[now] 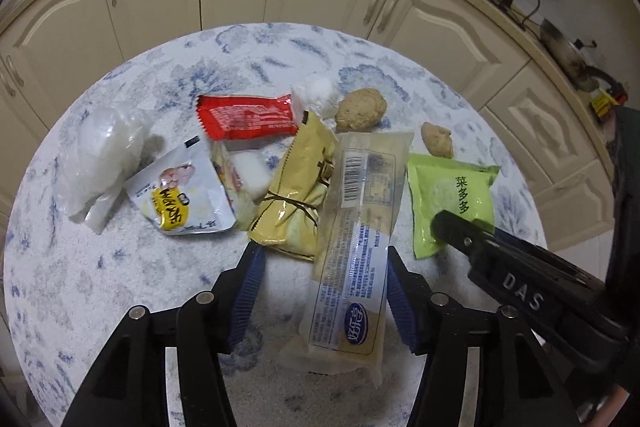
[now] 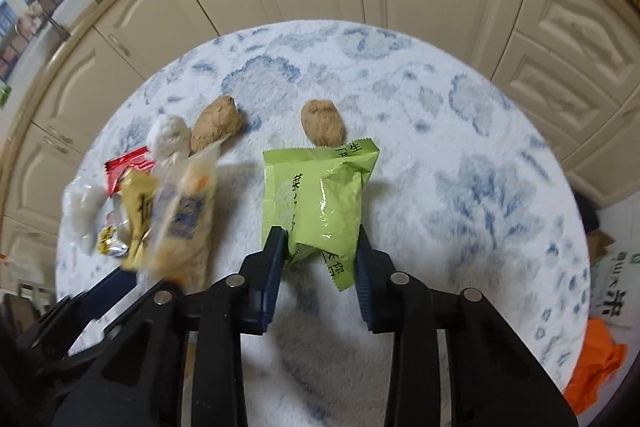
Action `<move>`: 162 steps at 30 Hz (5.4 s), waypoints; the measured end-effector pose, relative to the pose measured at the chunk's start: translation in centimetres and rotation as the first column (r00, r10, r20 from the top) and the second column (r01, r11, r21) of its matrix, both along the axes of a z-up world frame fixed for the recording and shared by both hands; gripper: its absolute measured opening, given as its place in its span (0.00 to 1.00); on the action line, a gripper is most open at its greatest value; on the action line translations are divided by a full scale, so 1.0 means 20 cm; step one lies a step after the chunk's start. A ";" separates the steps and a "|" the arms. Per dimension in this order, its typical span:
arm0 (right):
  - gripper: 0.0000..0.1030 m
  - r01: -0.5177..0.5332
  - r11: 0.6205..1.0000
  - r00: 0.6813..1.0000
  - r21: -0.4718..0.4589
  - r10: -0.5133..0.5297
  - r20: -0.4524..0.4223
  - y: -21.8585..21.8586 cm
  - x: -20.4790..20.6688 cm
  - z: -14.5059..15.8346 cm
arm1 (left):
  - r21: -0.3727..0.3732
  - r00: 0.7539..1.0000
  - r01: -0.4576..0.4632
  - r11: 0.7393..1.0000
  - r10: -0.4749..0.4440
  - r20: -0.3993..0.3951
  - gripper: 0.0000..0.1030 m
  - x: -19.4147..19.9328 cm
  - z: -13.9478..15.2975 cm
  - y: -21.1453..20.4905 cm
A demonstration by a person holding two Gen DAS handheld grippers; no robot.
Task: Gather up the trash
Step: 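Lift the bread bag with the left tool while the right tool grasps the green snack bag, then carry the bread bag and green snack bag over the blue bin, then open both tools to drop the bread bag and green bag into the bin, then move both open tools back over the trash on the table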
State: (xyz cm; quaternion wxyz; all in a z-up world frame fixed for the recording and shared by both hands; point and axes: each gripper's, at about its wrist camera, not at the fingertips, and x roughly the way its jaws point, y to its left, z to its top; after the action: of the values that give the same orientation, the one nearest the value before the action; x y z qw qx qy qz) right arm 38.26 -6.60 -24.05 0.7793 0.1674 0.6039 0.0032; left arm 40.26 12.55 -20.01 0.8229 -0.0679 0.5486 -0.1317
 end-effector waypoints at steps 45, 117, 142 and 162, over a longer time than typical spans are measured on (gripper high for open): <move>0.22 0.334 0.941 0.939 0.052 -0.337 0.071 -0.80 -0.81 0.25 | 0.074 0.937 0.331 0.941 -0.337 0.096 0.25 -0.59 0.26 -0.75; 0.78 0.657 0.748 0.745 -0.095 -0.663 -0.076 -1.72 -1.49 0.06 | 0.207 0.802 0.587 0.782 -0.597 -0.020 0.78 -0.74 -0.16 -2.01; 0.78 0.591 0.797 0.803 -0.124 -0.596 0.002 -1.39 -1.47 0.30 | 0.137 0.862 0.494 0.859 -0.504 0.057 0.79 -0.81 0.11 -1.42; 0.78 0.279 0.957 0.959 -0.074 -0.281 -0.021 -0.75 -0.93 0.24 | 0.120 0.982 0.155 0.981 -0.167 0.092 0.80 -0.67 0.31 -0.53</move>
State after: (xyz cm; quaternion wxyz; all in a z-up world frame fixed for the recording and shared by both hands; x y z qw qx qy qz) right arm 19.60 -21.51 -19.17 0.7677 0.2237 0.5860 -0.1312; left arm 26.82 2.00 -13.82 0.8388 0.0298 0.5163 -0.1702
